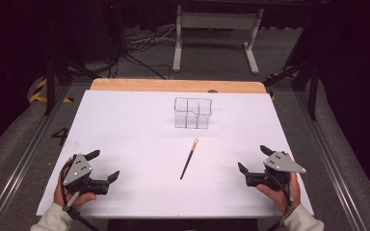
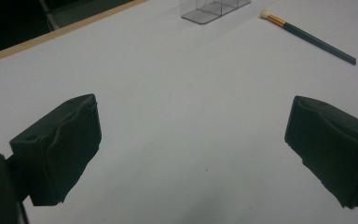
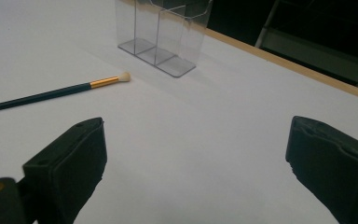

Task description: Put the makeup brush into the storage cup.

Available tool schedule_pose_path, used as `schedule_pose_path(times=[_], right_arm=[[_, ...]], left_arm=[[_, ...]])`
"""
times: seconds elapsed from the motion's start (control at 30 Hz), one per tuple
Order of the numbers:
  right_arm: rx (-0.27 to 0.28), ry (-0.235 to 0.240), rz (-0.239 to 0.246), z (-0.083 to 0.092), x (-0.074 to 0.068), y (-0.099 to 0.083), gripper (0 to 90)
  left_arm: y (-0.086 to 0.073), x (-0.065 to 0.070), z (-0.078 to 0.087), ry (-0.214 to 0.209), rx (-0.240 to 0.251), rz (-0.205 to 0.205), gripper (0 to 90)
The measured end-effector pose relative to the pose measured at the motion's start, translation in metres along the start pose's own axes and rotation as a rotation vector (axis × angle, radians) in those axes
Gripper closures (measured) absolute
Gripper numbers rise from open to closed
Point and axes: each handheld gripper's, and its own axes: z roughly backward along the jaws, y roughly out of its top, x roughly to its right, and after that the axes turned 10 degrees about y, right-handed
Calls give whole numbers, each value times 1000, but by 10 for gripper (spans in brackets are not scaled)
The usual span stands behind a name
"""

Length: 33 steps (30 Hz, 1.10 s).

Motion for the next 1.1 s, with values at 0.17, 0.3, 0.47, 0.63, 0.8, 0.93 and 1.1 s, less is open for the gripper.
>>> schedule_pose_path(times=[0.17, 0.3, 0.47, 0.63, 0.8, 0.93, 1.1], right_arm=[[-78, 48, -52, -27, -11, 21, 66], [-166, 83, -88, -49, -17, 35, 59], [-272, 140, -152, -82, -29, 57, 79], [-452, 222, -284, -127, -39, 68, 117], [-576, 208, -370, -153, -41, 78, 149], [-648, 192, -399, -166, -41, 91, 200], [-712, 153, -450, -181, -36, 97, 284]], left_arm=[[-1, -1, -1, -6, -6, 8, 44], [-2, -1, -3, -12, -20, 4, 44], [-1, 1, -2, -38, -5, -7, 44], [0, 5, -2, -83, -5, -31, 39], [0, 5, -3, -103, -7, -30, 39], [0, 6, -3, -143, -23, -47, 38], [2, 11, -6, -174, -37, -71, 40]])
